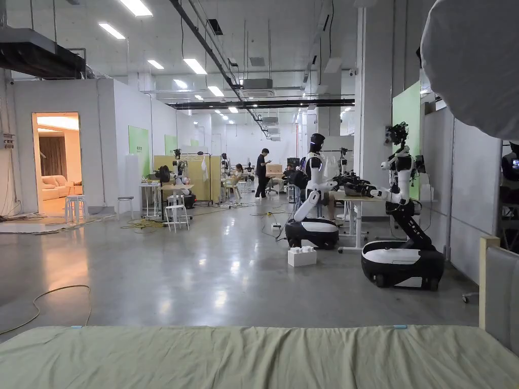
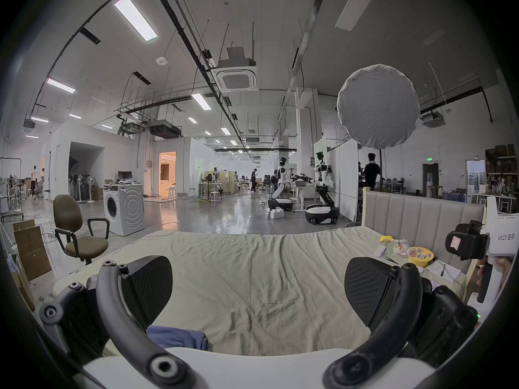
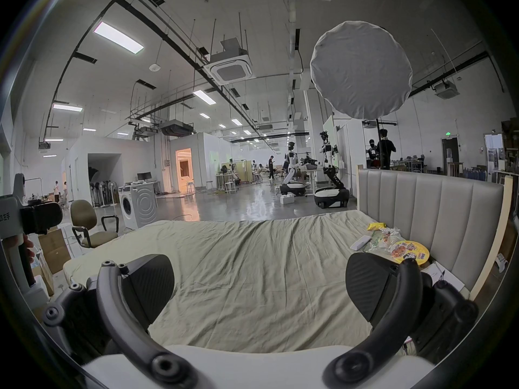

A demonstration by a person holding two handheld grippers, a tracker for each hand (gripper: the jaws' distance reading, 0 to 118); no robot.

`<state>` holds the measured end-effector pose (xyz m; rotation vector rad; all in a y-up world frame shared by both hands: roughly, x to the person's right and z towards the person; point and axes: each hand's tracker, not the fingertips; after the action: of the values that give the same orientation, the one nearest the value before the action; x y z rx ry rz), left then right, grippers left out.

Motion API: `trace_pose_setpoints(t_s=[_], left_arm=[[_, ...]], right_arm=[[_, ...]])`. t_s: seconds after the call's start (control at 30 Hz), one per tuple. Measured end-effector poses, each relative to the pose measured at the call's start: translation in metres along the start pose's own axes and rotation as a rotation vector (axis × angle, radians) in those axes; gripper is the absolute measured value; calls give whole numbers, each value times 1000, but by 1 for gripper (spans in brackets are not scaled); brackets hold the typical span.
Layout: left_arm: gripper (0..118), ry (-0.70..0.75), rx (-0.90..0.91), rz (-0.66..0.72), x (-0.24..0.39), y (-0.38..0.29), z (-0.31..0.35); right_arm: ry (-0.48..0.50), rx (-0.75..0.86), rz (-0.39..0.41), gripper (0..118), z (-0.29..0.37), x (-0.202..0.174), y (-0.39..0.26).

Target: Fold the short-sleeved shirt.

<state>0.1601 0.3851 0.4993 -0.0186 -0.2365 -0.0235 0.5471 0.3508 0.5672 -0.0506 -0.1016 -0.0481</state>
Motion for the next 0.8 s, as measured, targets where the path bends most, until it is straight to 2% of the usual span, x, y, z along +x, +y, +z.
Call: trace_pose_setpoints(t_s=[0.8], left_arm=[[118, -11, -10, 14, -1, 0, 1]], right_arm=[[10, -4, 5, 118, 0, -4, 1]])
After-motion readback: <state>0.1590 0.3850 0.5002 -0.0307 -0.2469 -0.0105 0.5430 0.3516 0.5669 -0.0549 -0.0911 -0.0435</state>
